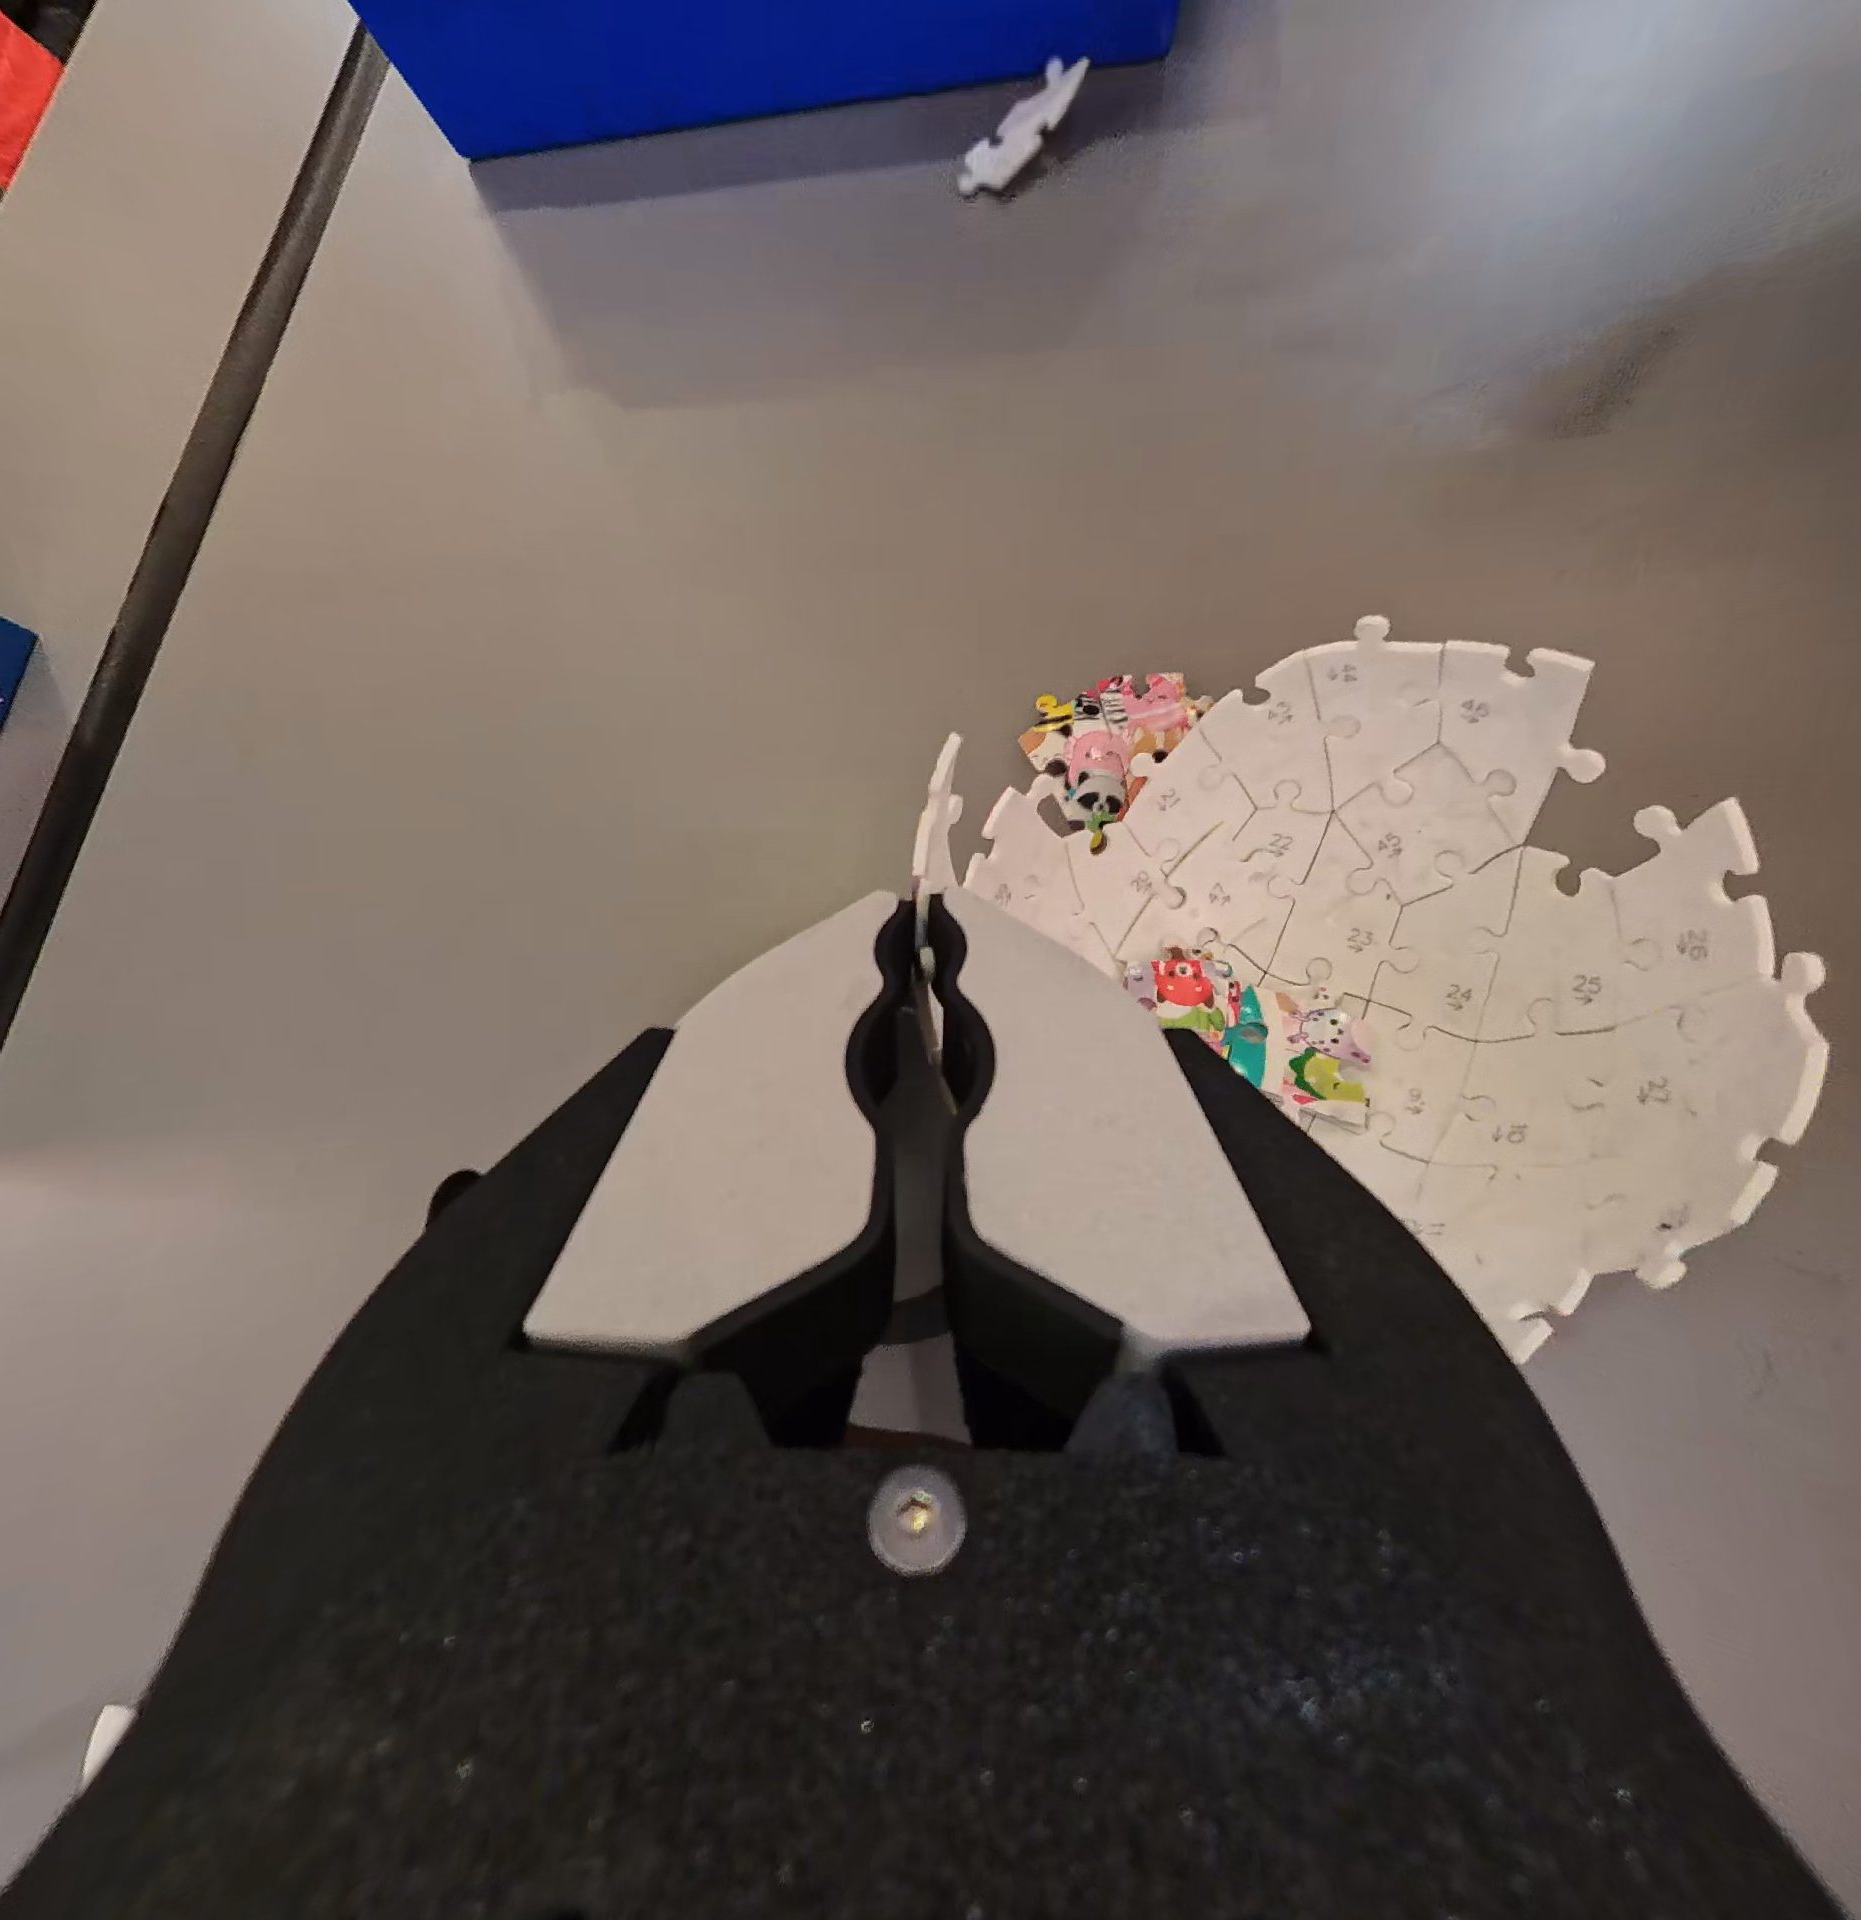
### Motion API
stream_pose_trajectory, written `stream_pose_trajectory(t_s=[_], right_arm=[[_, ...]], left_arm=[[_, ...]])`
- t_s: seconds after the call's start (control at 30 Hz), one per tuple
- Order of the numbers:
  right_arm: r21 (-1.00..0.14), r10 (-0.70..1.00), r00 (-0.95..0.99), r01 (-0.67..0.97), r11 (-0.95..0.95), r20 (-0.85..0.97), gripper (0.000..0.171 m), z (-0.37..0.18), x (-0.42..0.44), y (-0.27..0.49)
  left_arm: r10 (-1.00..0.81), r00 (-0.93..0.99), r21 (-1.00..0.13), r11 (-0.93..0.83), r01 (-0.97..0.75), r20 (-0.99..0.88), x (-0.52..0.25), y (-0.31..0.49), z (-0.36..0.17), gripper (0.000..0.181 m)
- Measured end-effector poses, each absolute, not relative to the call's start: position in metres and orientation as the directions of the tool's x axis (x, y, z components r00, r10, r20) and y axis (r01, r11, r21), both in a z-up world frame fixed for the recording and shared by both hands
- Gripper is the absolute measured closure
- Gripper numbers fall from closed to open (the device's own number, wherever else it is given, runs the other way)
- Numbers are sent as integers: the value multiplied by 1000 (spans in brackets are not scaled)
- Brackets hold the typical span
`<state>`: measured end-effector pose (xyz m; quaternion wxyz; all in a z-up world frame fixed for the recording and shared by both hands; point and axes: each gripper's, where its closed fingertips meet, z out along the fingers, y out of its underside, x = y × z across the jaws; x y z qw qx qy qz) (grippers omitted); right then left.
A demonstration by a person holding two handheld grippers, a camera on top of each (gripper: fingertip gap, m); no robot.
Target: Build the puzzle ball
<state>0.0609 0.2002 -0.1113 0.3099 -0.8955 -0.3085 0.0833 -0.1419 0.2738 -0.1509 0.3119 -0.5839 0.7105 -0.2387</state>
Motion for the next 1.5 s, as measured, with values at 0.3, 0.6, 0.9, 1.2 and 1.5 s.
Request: stream_pose_trajectory(t_s=[0.3,0.6,0.9,1.2,1.5], right_arm=[[-661,768,640,580,-476,9,130,-196,-80,204],[-550,777,622,686,-476,102,145,-220,-90,222],[-648,719,654,656,-387,234,171,-181,-72,207],[-594,559,824,498,-633,95,97,-209,-10,279],[-592,553,833,445,-671,-1,132,-221,-17,310]], left_arm=[[-977,-133,-693,210,-689,-164,-155,268,-153,179],[-982,-67,-679,170,-714,-176,-182,281,-147,179],[-995,-38,-832,100,-545,-94,-170,266,-79,155],[-986,-5,-826,145,-544,-169,-174,241,-72,161],[-980,49,-827,134,-546,-191,-205,223,-76,166]])
